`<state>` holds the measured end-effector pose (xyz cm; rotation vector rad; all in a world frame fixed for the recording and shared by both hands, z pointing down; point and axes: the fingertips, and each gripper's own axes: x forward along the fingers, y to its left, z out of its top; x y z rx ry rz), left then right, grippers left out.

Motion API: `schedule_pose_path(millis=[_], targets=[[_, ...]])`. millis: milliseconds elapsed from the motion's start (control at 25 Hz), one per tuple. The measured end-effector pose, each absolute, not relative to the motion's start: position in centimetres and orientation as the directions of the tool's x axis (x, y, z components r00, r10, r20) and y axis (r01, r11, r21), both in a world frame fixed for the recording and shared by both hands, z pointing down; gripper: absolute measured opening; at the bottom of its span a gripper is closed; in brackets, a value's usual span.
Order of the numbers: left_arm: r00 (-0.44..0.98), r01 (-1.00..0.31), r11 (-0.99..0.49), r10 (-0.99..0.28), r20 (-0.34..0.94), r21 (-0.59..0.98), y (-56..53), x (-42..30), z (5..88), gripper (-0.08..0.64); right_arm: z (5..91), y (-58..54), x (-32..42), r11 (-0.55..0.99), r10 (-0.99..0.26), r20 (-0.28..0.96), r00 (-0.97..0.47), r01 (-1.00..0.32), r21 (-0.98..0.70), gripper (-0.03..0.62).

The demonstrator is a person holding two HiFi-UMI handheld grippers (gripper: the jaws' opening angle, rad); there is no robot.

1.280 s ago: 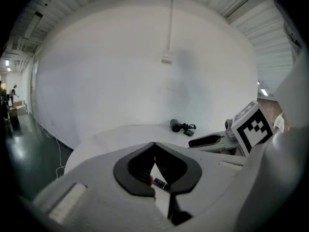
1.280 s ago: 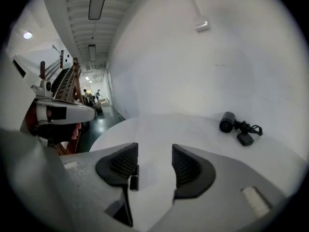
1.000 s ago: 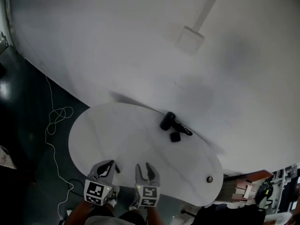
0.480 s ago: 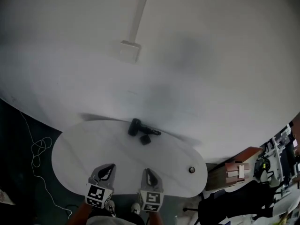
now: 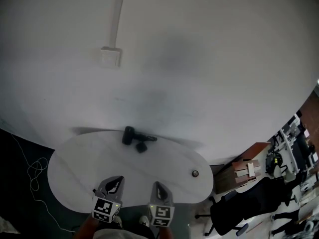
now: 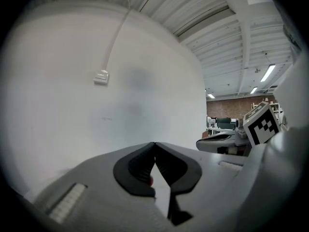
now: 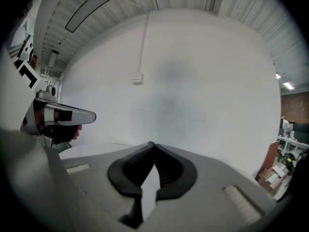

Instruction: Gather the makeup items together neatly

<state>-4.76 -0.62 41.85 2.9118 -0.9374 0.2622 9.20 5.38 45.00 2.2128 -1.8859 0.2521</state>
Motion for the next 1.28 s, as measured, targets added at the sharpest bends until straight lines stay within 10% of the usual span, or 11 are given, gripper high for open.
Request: schedule_pose_path(millis=[1280], targets=[[0.703,-0.697,-0.711,-0.656,0.274,0.087,-11.7,1.3,46.8,0.011,49.3,-7.9,14.6,0.022,-0.931,0.365,-0.010,-0.999,0.028,0.005]])
